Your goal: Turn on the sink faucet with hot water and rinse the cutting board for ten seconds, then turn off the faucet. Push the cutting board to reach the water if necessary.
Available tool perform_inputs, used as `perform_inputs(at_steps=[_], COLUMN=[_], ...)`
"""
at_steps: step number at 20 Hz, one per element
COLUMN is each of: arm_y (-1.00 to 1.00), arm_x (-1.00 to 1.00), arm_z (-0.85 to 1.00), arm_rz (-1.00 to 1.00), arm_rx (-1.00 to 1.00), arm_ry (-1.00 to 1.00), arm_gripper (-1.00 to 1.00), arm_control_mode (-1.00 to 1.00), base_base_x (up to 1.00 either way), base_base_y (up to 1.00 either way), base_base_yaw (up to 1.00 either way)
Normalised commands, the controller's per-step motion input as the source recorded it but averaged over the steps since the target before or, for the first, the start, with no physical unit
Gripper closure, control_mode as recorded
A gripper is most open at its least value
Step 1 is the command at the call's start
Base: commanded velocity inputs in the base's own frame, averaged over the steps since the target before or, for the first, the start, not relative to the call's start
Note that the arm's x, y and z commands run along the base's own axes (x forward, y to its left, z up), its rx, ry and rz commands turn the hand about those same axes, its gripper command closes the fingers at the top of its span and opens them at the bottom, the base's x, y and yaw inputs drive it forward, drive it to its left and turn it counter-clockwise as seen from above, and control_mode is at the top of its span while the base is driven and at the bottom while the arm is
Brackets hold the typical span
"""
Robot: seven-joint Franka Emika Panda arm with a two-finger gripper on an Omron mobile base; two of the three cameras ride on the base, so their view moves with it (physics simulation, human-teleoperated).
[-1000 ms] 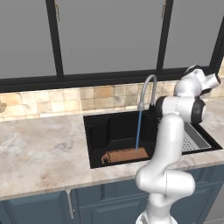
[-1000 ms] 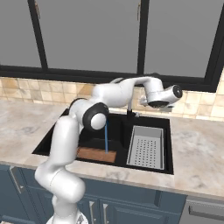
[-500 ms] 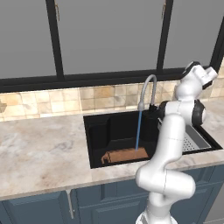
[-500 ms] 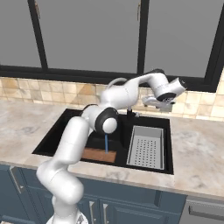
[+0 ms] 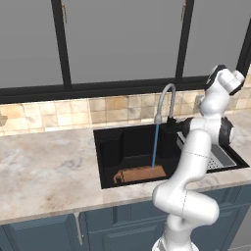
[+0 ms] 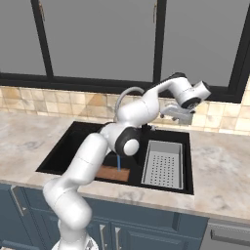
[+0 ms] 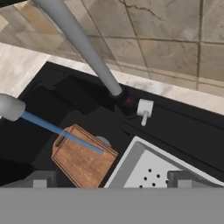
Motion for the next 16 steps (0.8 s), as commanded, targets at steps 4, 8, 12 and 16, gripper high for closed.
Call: perform_inputs(at_steps=[4,8,12,16], arm_y=[0.35,0.36,0.17,0.00], arm_x=[0.00,0.00,0.05,0.03], arm_z=[0.00,-0.02,-0.21,-0.28], arm_rz=[0.00,0.00,-0.02,-0.10], arm_rx=[-0.01,0.00,-0.01,-0.02], arm_ry=[0.01,0.00,-0.02,-0.05], arm_gripper=[-1.00,-1.00,-1.00,-1.00], arm_control_mode=[-1.00,-1.00,-1.00,-1.00], base_base_x=[0.00,0.00,0.00,0.00], base_base_y=[0.00,0.00,0.00,0.00], base_base_yaw=[0.00,0.00,0.00,0.00])
